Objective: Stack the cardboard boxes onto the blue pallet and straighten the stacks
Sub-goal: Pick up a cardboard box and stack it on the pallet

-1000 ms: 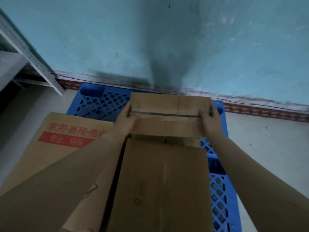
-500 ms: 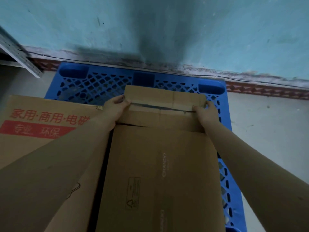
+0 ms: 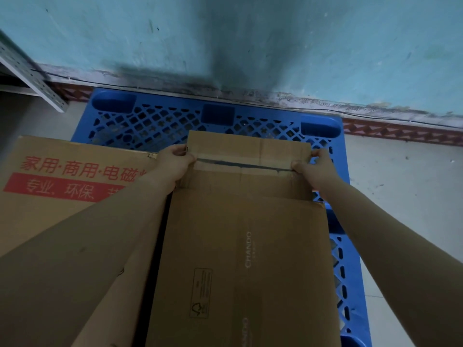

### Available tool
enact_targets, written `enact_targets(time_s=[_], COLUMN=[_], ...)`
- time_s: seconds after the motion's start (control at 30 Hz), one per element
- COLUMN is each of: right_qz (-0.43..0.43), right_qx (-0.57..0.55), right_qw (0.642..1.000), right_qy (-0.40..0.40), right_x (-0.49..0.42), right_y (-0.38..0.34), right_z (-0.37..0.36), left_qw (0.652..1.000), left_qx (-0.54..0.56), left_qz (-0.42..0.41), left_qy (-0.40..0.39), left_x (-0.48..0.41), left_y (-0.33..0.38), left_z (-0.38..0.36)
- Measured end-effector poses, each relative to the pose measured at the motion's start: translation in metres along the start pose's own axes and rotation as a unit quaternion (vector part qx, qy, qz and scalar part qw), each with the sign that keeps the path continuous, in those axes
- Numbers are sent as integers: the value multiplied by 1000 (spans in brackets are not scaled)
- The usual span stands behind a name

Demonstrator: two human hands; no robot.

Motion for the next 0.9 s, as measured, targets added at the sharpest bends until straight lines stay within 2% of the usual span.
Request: enact_targets(time_s=[0.2,0.33,0.53,0.67,0.77,0.9], right_qz=[-13,-49,-56,-40,-22,47], right_qx=[-25,-38,-50,-57,-58,-33], right_qw=[999,997,996,996,998,998], right_qy=[-40,-42,-53,-50,-13,23], right_x=[11,10,22,38,60,103], right_y=[4,11,24,26,22,-2], right_z=[-6,0,-3,3,18,36], left_qw=[999,999,999,999,998,994], left_qx=[-46,-35,-8,-5,-6,100], left_qz=[-26,-38,-30,-35,-58,-41], left_qy=[10,11,18,32,35,21], left_x=[9,12,30,47,68,111], left_y=[-1,8,9,13,22,40], left_z=[8,12,13,23,31,41])
Point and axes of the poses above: each hand's wrist, its own x-axis away from the middle knuckle, its own z-axis out of the back of the hand, y = z × x, the point moved 9 cm from there along -x, towards the middle knuckle, and after that the axes turned 13 degrees about x, right-handed, at the moved point
